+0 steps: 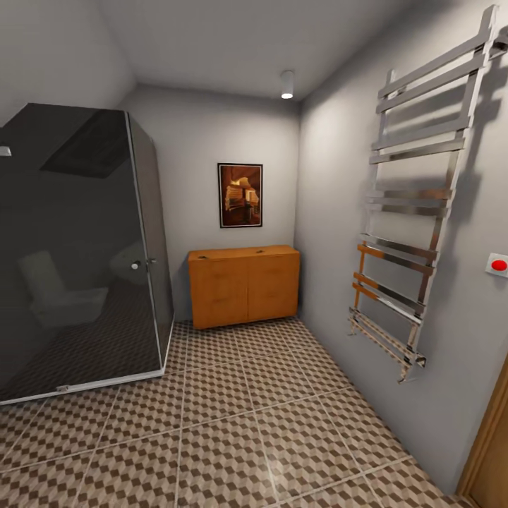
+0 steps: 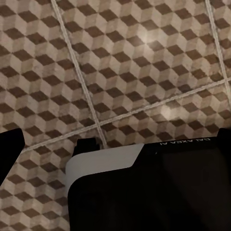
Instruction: Take the four mousetraps from the cabinet in the bathroom and place them on the bathroom floor. Make sure all four end up on the same floor surface, and ensure that at least two of them are either under or directly next to the same bathroom sink.
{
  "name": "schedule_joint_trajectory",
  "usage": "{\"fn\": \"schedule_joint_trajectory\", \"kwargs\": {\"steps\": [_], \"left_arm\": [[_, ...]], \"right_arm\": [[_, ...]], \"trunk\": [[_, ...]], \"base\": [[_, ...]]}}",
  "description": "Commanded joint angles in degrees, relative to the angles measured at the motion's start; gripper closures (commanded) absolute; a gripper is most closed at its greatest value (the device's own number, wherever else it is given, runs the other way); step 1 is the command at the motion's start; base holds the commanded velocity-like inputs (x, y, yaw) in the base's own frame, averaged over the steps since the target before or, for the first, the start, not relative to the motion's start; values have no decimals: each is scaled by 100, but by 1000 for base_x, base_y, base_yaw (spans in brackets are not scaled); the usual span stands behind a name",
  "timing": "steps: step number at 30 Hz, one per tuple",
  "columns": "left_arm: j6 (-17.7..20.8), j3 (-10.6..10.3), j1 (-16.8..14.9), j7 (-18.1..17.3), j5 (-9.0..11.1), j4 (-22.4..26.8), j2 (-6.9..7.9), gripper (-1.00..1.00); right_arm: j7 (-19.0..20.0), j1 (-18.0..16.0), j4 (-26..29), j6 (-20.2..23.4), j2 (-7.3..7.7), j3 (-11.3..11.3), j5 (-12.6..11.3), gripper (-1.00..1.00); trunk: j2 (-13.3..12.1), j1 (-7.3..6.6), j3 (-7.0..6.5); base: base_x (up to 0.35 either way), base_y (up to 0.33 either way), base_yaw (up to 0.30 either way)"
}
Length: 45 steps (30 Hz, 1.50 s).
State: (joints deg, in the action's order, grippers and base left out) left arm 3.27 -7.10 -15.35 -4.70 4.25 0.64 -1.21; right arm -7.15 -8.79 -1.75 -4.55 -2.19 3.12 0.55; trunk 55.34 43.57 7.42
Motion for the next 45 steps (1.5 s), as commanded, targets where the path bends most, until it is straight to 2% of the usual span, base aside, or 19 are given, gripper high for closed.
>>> {"fn": "schedule_joint_trajectory", "kwargs": {"steps": [1, 12, 45], "left_arm": [[27, -45, -3, -13, 44, 9, 0, -100], [77, -54, -3, -3, 70, 15, 15, -100], [127, -48, -3, 23, 94, 16, 3, -100]], "right_arm": [[-14, -9, -19, -38, -1, 31, 6, -100], [-13, -9, -19, -30, -1, 31, 6, -100], [0, -9, -19, -20, 8, 31, 6, -100]], "trunk": [[6, 1, 8], [6, 1, 8], [6, 1, 8]], "base": [[0, 0, 26], [146, 0, 9], [315, 0, 0]]}}
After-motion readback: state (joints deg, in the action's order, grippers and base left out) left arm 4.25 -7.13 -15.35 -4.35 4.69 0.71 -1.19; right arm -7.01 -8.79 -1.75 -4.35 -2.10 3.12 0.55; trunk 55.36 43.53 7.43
